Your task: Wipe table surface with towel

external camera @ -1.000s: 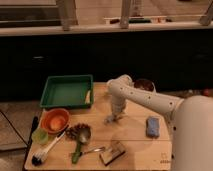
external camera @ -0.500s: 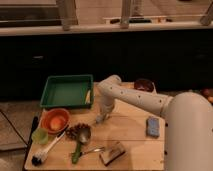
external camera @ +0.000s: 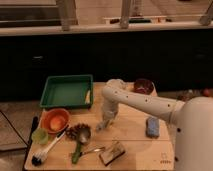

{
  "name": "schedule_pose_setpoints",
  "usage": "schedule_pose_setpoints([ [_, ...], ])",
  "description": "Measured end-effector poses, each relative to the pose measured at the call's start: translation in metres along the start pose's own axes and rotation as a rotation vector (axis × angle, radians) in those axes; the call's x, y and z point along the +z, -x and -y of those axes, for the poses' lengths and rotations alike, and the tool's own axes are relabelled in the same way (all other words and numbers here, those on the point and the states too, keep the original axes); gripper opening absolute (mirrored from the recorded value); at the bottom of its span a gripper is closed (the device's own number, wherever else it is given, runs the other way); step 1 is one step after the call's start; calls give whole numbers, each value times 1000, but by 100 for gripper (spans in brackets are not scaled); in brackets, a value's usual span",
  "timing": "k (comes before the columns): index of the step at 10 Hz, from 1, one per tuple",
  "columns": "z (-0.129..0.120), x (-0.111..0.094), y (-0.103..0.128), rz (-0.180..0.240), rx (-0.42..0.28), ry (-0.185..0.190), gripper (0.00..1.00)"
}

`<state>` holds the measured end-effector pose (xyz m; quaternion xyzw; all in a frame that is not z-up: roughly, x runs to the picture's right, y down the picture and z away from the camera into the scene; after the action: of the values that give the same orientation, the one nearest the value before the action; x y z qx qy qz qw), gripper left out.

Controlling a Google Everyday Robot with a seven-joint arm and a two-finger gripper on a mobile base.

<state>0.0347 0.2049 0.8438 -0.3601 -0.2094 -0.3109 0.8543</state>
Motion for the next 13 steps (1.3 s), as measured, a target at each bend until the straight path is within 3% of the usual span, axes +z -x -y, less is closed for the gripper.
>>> schedule_pose_setpoints([
  [3,-19,-4,-39,-53,93,23,0],
  [6,4,-2,-68,-86,140,18,0],
  [8,28,1,-62,-90,124,11,0],
  [10,34,2,-57,-80,103,-7,0],
  [13,39,3,-20,-10,0,-29,0],
])
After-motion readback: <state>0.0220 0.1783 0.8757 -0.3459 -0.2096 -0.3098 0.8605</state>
